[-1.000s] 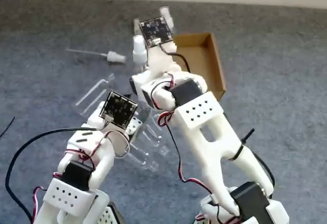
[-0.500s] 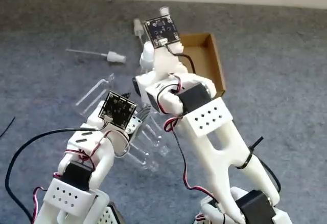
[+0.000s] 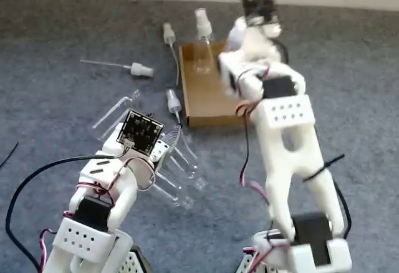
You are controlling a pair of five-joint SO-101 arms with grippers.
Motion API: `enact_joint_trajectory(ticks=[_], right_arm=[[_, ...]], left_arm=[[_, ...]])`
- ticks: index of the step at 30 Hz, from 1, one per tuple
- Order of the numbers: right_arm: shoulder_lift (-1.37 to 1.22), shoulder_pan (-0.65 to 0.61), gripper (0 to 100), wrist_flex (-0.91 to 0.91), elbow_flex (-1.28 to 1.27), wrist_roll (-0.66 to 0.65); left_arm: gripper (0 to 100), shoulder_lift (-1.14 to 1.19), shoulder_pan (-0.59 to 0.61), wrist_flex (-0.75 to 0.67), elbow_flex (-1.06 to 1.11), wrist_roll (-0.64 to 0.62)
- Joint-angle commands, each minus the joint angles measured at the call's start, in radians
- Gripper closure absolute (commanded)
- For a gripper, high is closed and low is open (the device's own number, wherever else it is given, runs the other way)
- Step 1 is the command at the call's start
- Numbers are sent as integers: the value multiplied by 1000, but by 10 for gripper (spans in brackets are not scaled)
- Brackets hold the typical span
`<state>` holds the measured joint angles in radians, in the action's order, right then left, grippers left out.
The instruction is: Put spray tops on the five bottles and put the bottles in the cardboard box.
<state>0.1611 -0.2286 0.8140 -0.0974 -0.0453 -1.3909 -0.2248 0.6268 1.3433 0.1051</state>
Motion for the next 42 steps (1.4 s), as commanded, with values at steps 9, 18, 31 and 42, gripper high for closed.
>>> enact_joint_trajectory(ticks=[9, 18, 31, 42], right_arm=[[-441, 77, 995, -282, 302, 23], [-590, 77, 995, -449, 343, 48], [-634, 71, 988, -472, 337, 46], [-634, 47, 865, -470, 335, 51]], left_arm=[[804, -8, 102, 0, 16, 9], [804, -2, 107, -77, 48, 8], [804, -2, 107, -77, 47, 8], [804, -2, 110, -77, 47, 8]])
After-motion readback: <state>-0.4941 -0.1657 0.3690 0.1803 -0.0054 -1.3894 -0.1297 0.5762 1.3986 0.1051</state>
